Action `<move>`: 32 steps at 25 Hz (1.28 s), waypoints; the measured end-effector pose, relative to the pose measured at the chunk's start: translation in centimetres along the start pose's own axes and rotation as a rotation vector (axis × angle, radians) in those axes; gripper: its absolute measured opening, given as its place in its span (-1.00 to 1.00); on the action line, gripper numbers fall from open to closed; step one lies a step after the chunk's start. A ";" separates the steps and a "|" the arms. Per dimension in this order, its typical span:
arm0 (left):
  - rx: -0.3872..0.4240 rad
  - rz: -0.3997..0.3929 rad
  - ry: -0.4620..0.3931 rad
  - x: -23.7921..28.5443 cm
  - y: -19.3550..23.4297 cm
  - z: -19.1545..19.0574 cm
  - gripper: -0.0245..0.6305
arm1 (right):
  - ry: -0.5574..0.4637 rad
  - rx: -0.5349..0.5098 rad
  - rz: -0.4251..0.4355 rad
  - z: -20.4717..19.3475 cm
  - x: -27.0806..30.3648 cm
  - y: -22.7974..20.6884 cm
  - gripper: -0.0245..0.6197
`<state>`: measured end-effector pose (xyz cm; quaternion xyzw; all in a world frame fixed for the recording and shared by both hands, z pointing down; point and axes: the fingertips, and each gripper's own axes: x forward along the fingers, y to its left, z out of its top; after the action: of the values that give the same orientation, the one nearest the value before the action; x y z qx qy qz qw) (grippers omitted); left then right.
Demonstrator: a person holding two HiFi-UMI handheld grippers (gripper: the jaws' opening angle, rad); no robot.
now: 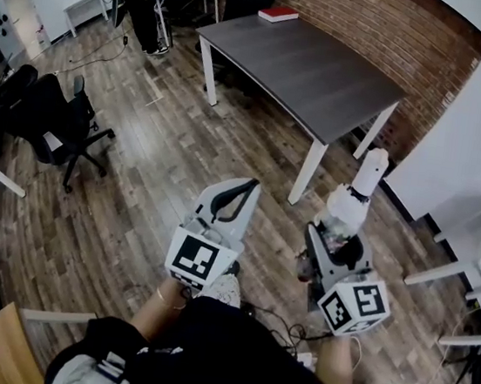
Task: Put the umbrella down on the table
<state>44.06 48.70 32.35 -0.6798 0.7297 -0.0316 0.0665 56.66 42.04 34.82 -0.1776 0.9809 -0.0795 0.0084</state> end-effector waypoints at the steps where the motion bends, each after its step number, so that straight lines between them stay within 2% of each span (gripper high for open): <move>1: 0.004 0.002 -0.002 0.2 0.1 0.0 -0.92 | 0.000 0.001 0.000 0.0 0.0 -0.2 -0.04; 8: 0.015 0.022 -0.016 2.6 1.0 0.3 -0.92 | -0.005 -0.014 0.003 0.7 1.5 -2.5 -0.04; 15: 0.008 0.017 -0.029 6.3 3.6 -0.4 -0.92 | -0.005 -0.019 -0.004 1.5 5.8 -4.8 -0.04; 20: -0.007 0.006 -0.045 9.5 7.2 -0.6 -0.92 | -0.007 -0.024 -0.003 2.2 10.4 -6.2 -0.04; 23: 0.012 0.006 -0.041 11.2 9.8 -1.1 -0.92 | 0.001 -0.026 -0.004 2.2 13.8 -6.8 -0.04; 32: 0.018 0.010 -0.063 15.4 19.0 -1.8 -0.92 | 0.004 -0.034 0.005 3.0 24.5 -6.5 -0.04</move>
<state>23.97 34.64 30.68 -0.6763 0.7302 -0.0163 0.0960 36.10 27.02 33.18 -0.1751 0.9825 -0.0631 0.0036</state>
